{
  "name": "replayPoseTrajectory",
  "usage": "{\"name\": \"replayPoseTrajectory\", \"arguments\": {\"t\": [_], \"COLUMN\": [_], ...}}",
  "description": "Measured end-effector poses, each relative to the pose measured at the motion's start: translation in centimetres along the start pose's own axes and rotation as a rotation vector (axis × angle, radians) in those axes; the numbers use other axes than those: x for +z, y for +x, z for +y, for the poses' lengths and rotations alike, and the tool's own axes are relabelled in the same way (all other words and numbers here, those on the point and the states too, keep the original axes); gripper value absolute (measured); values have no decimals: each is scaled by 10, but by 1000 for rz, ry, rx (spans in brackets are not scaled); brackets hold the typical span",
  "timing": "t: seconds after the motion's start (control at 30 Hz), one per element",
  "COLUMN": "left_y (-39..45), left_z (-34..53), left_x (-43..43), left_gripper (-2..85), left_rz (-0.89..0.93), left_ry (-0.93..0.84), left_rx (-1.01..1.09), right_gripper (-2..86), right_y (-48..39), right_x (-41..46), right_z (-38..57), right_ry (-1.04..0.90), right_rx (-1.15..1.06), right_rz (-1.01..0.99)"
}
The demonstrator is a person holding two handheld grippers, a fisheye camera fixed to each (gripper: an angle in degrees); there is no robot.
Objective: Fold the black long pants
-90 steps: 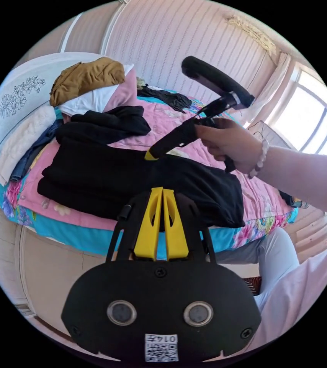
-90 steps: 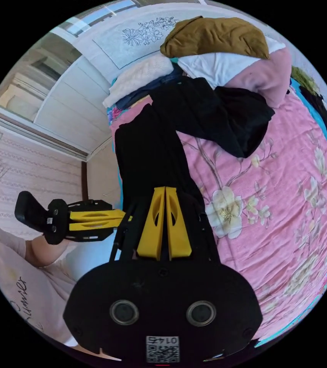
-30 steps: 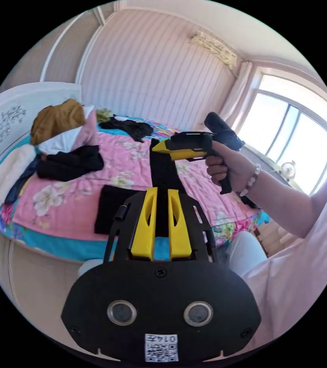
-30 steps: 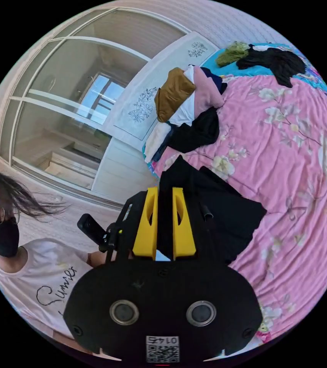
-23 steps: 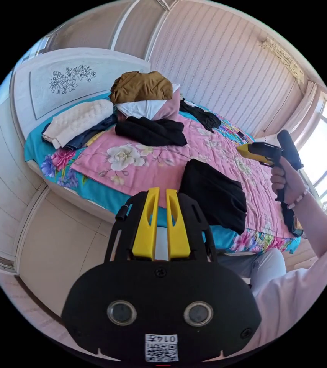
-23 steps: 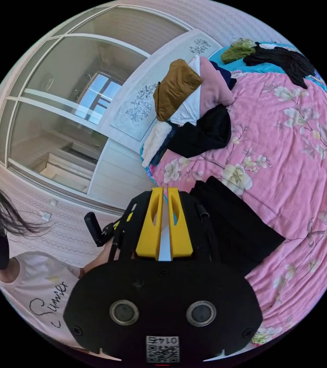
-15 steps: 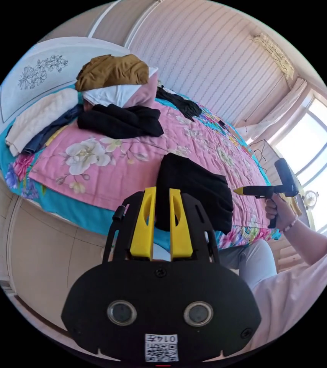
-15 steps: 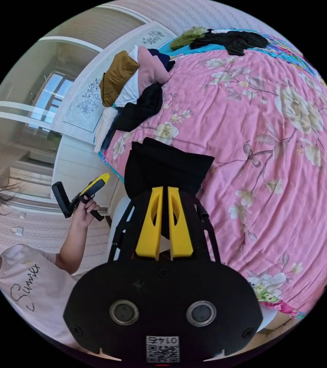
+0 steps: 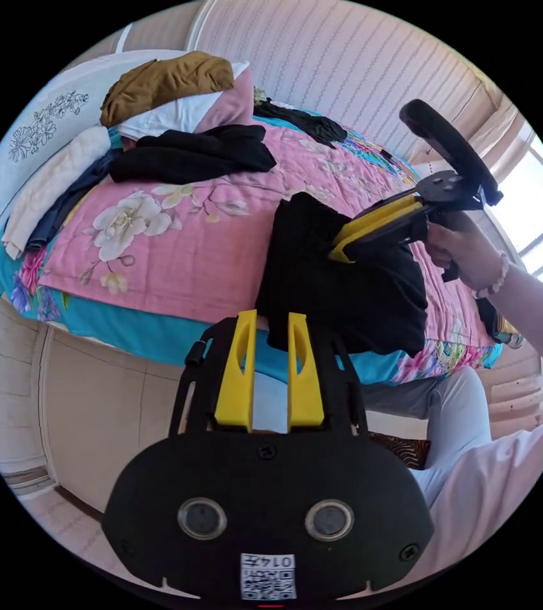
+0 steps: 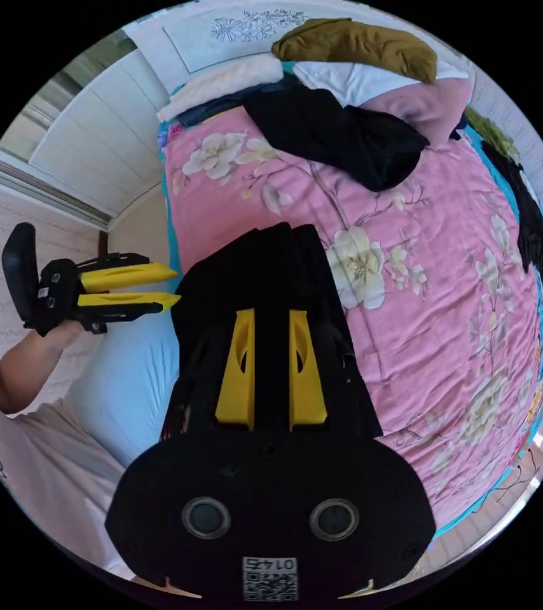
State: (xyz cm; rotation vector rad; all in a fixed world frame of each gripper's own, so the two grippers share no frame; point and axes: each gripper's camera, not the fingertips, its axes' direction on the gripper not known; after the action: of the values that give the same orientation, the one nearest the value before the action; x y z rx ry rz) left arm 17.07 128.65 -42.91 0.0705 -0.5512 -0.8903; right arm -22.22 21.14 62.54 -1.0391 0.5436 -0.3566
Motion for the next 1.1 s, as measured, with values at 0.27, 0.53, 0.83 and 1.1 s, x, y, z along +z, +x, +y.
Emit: {"name": "replayPoseTrajectory", "arguments": {"t": [0.27,0.53,0.83,1.1], "left_y": [-9,-15,-20,-27], "left_z": [-9,-12,-14,-16], "left_x": [13,19,27,32], "left_gripper": [41,41,39,39], "left_rz": [43,51,51,88], "left_ry": [-12,-6,-3,0], "left_rx": [66,60,60,45], "right_gripper": [0,81,1,78], "right_y": [13,-38,-49,-49], "right_x": [-49,7,5,-3], "right_z": [-38,-90,-113,-139], "right_ry": [156,-133,-212,-165], "right_rx": [16,-209,-271,-197], "right_rz": [-179,-11,-54,-52]}}
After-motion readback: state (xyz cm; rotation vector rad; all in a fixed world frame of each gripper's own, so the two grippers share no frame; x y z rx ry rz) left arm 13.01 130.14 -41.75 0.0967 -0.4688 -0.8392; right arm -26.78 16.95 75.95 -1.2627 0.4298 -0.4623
